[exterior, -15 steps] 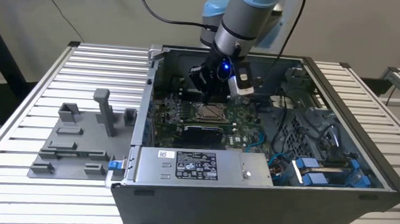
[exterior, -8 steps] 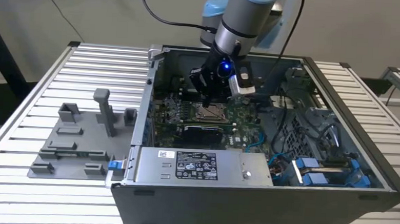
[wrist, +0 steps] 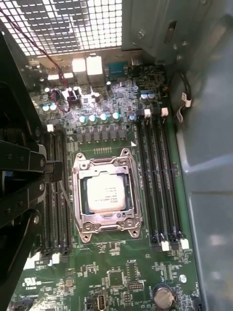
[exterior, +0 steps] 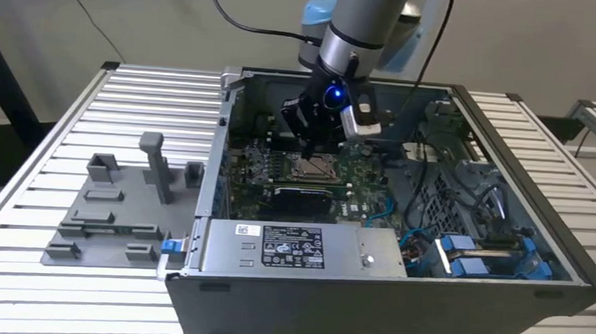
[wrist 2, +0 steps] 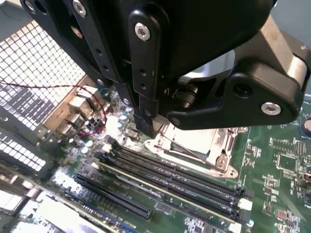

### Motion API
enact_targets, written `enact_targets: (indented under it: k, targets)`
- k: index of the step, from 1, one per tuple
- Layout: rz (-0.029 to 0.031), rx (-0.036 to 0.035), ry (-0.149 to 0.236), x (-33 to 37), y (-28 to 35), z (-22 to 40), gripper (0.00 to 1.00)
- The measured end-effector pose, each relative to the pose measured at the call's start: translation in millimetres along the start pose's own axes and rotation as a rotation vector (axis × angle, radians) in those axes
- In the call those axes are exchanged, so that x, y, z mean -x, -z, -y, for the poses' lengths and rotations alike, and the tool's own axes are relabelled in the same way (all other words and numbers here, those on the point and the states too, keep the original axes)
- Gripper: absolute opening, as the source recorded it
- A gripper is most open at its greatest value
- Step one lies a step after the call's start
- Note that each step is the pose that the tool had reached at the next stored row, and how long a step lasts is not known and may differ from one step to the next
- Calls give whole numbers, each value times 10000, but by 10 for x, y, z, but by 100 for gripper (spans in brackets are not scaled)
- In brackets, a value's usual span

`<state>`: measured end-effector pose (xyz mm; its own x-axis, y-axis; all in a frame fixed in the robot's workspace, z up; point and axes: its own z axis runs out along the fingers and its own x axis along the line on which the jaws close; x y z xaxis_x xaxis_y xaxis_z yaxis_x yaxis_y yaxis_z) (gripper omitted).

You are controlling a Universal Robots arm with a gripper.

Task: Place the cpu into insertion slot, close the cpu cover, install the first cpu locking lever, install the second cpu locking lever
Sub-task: 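Install the second cpu locking lever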

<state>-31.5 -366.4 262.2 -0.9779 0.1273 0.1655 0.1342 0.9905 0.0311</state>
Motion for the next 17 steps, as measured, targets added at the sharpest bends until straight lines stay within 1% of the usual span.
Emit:
enact_targets:
  k: [1, 2, 3, 4, 6, 7, 8, 9, 12, 13, 17]
  targets:
    - [13, -59, -10, -8, 2, 3, 11]
    - [67, -134, -21, -16, 3, 5, 11]
    - [251, -238, -33, -21, 2, 5, 11]
    - [363, -261, -34, -23, 2, 6, 11]
    - [380, -258, -33, -30, 0, 6, 11]
    - [418, -251, -31, -37, -1, 7, 11]
    - [456, -184, -21, -41, 0, 7, 11]
    - [462, -65, -1, -41, 1, 7, 11]
    - [440, 297, 46, -59, 13, 12, 11]
    - [431, 365, 58, -73, 13, 15, 11]
    - [430, 370, 60, -86, 12, 17, 11]
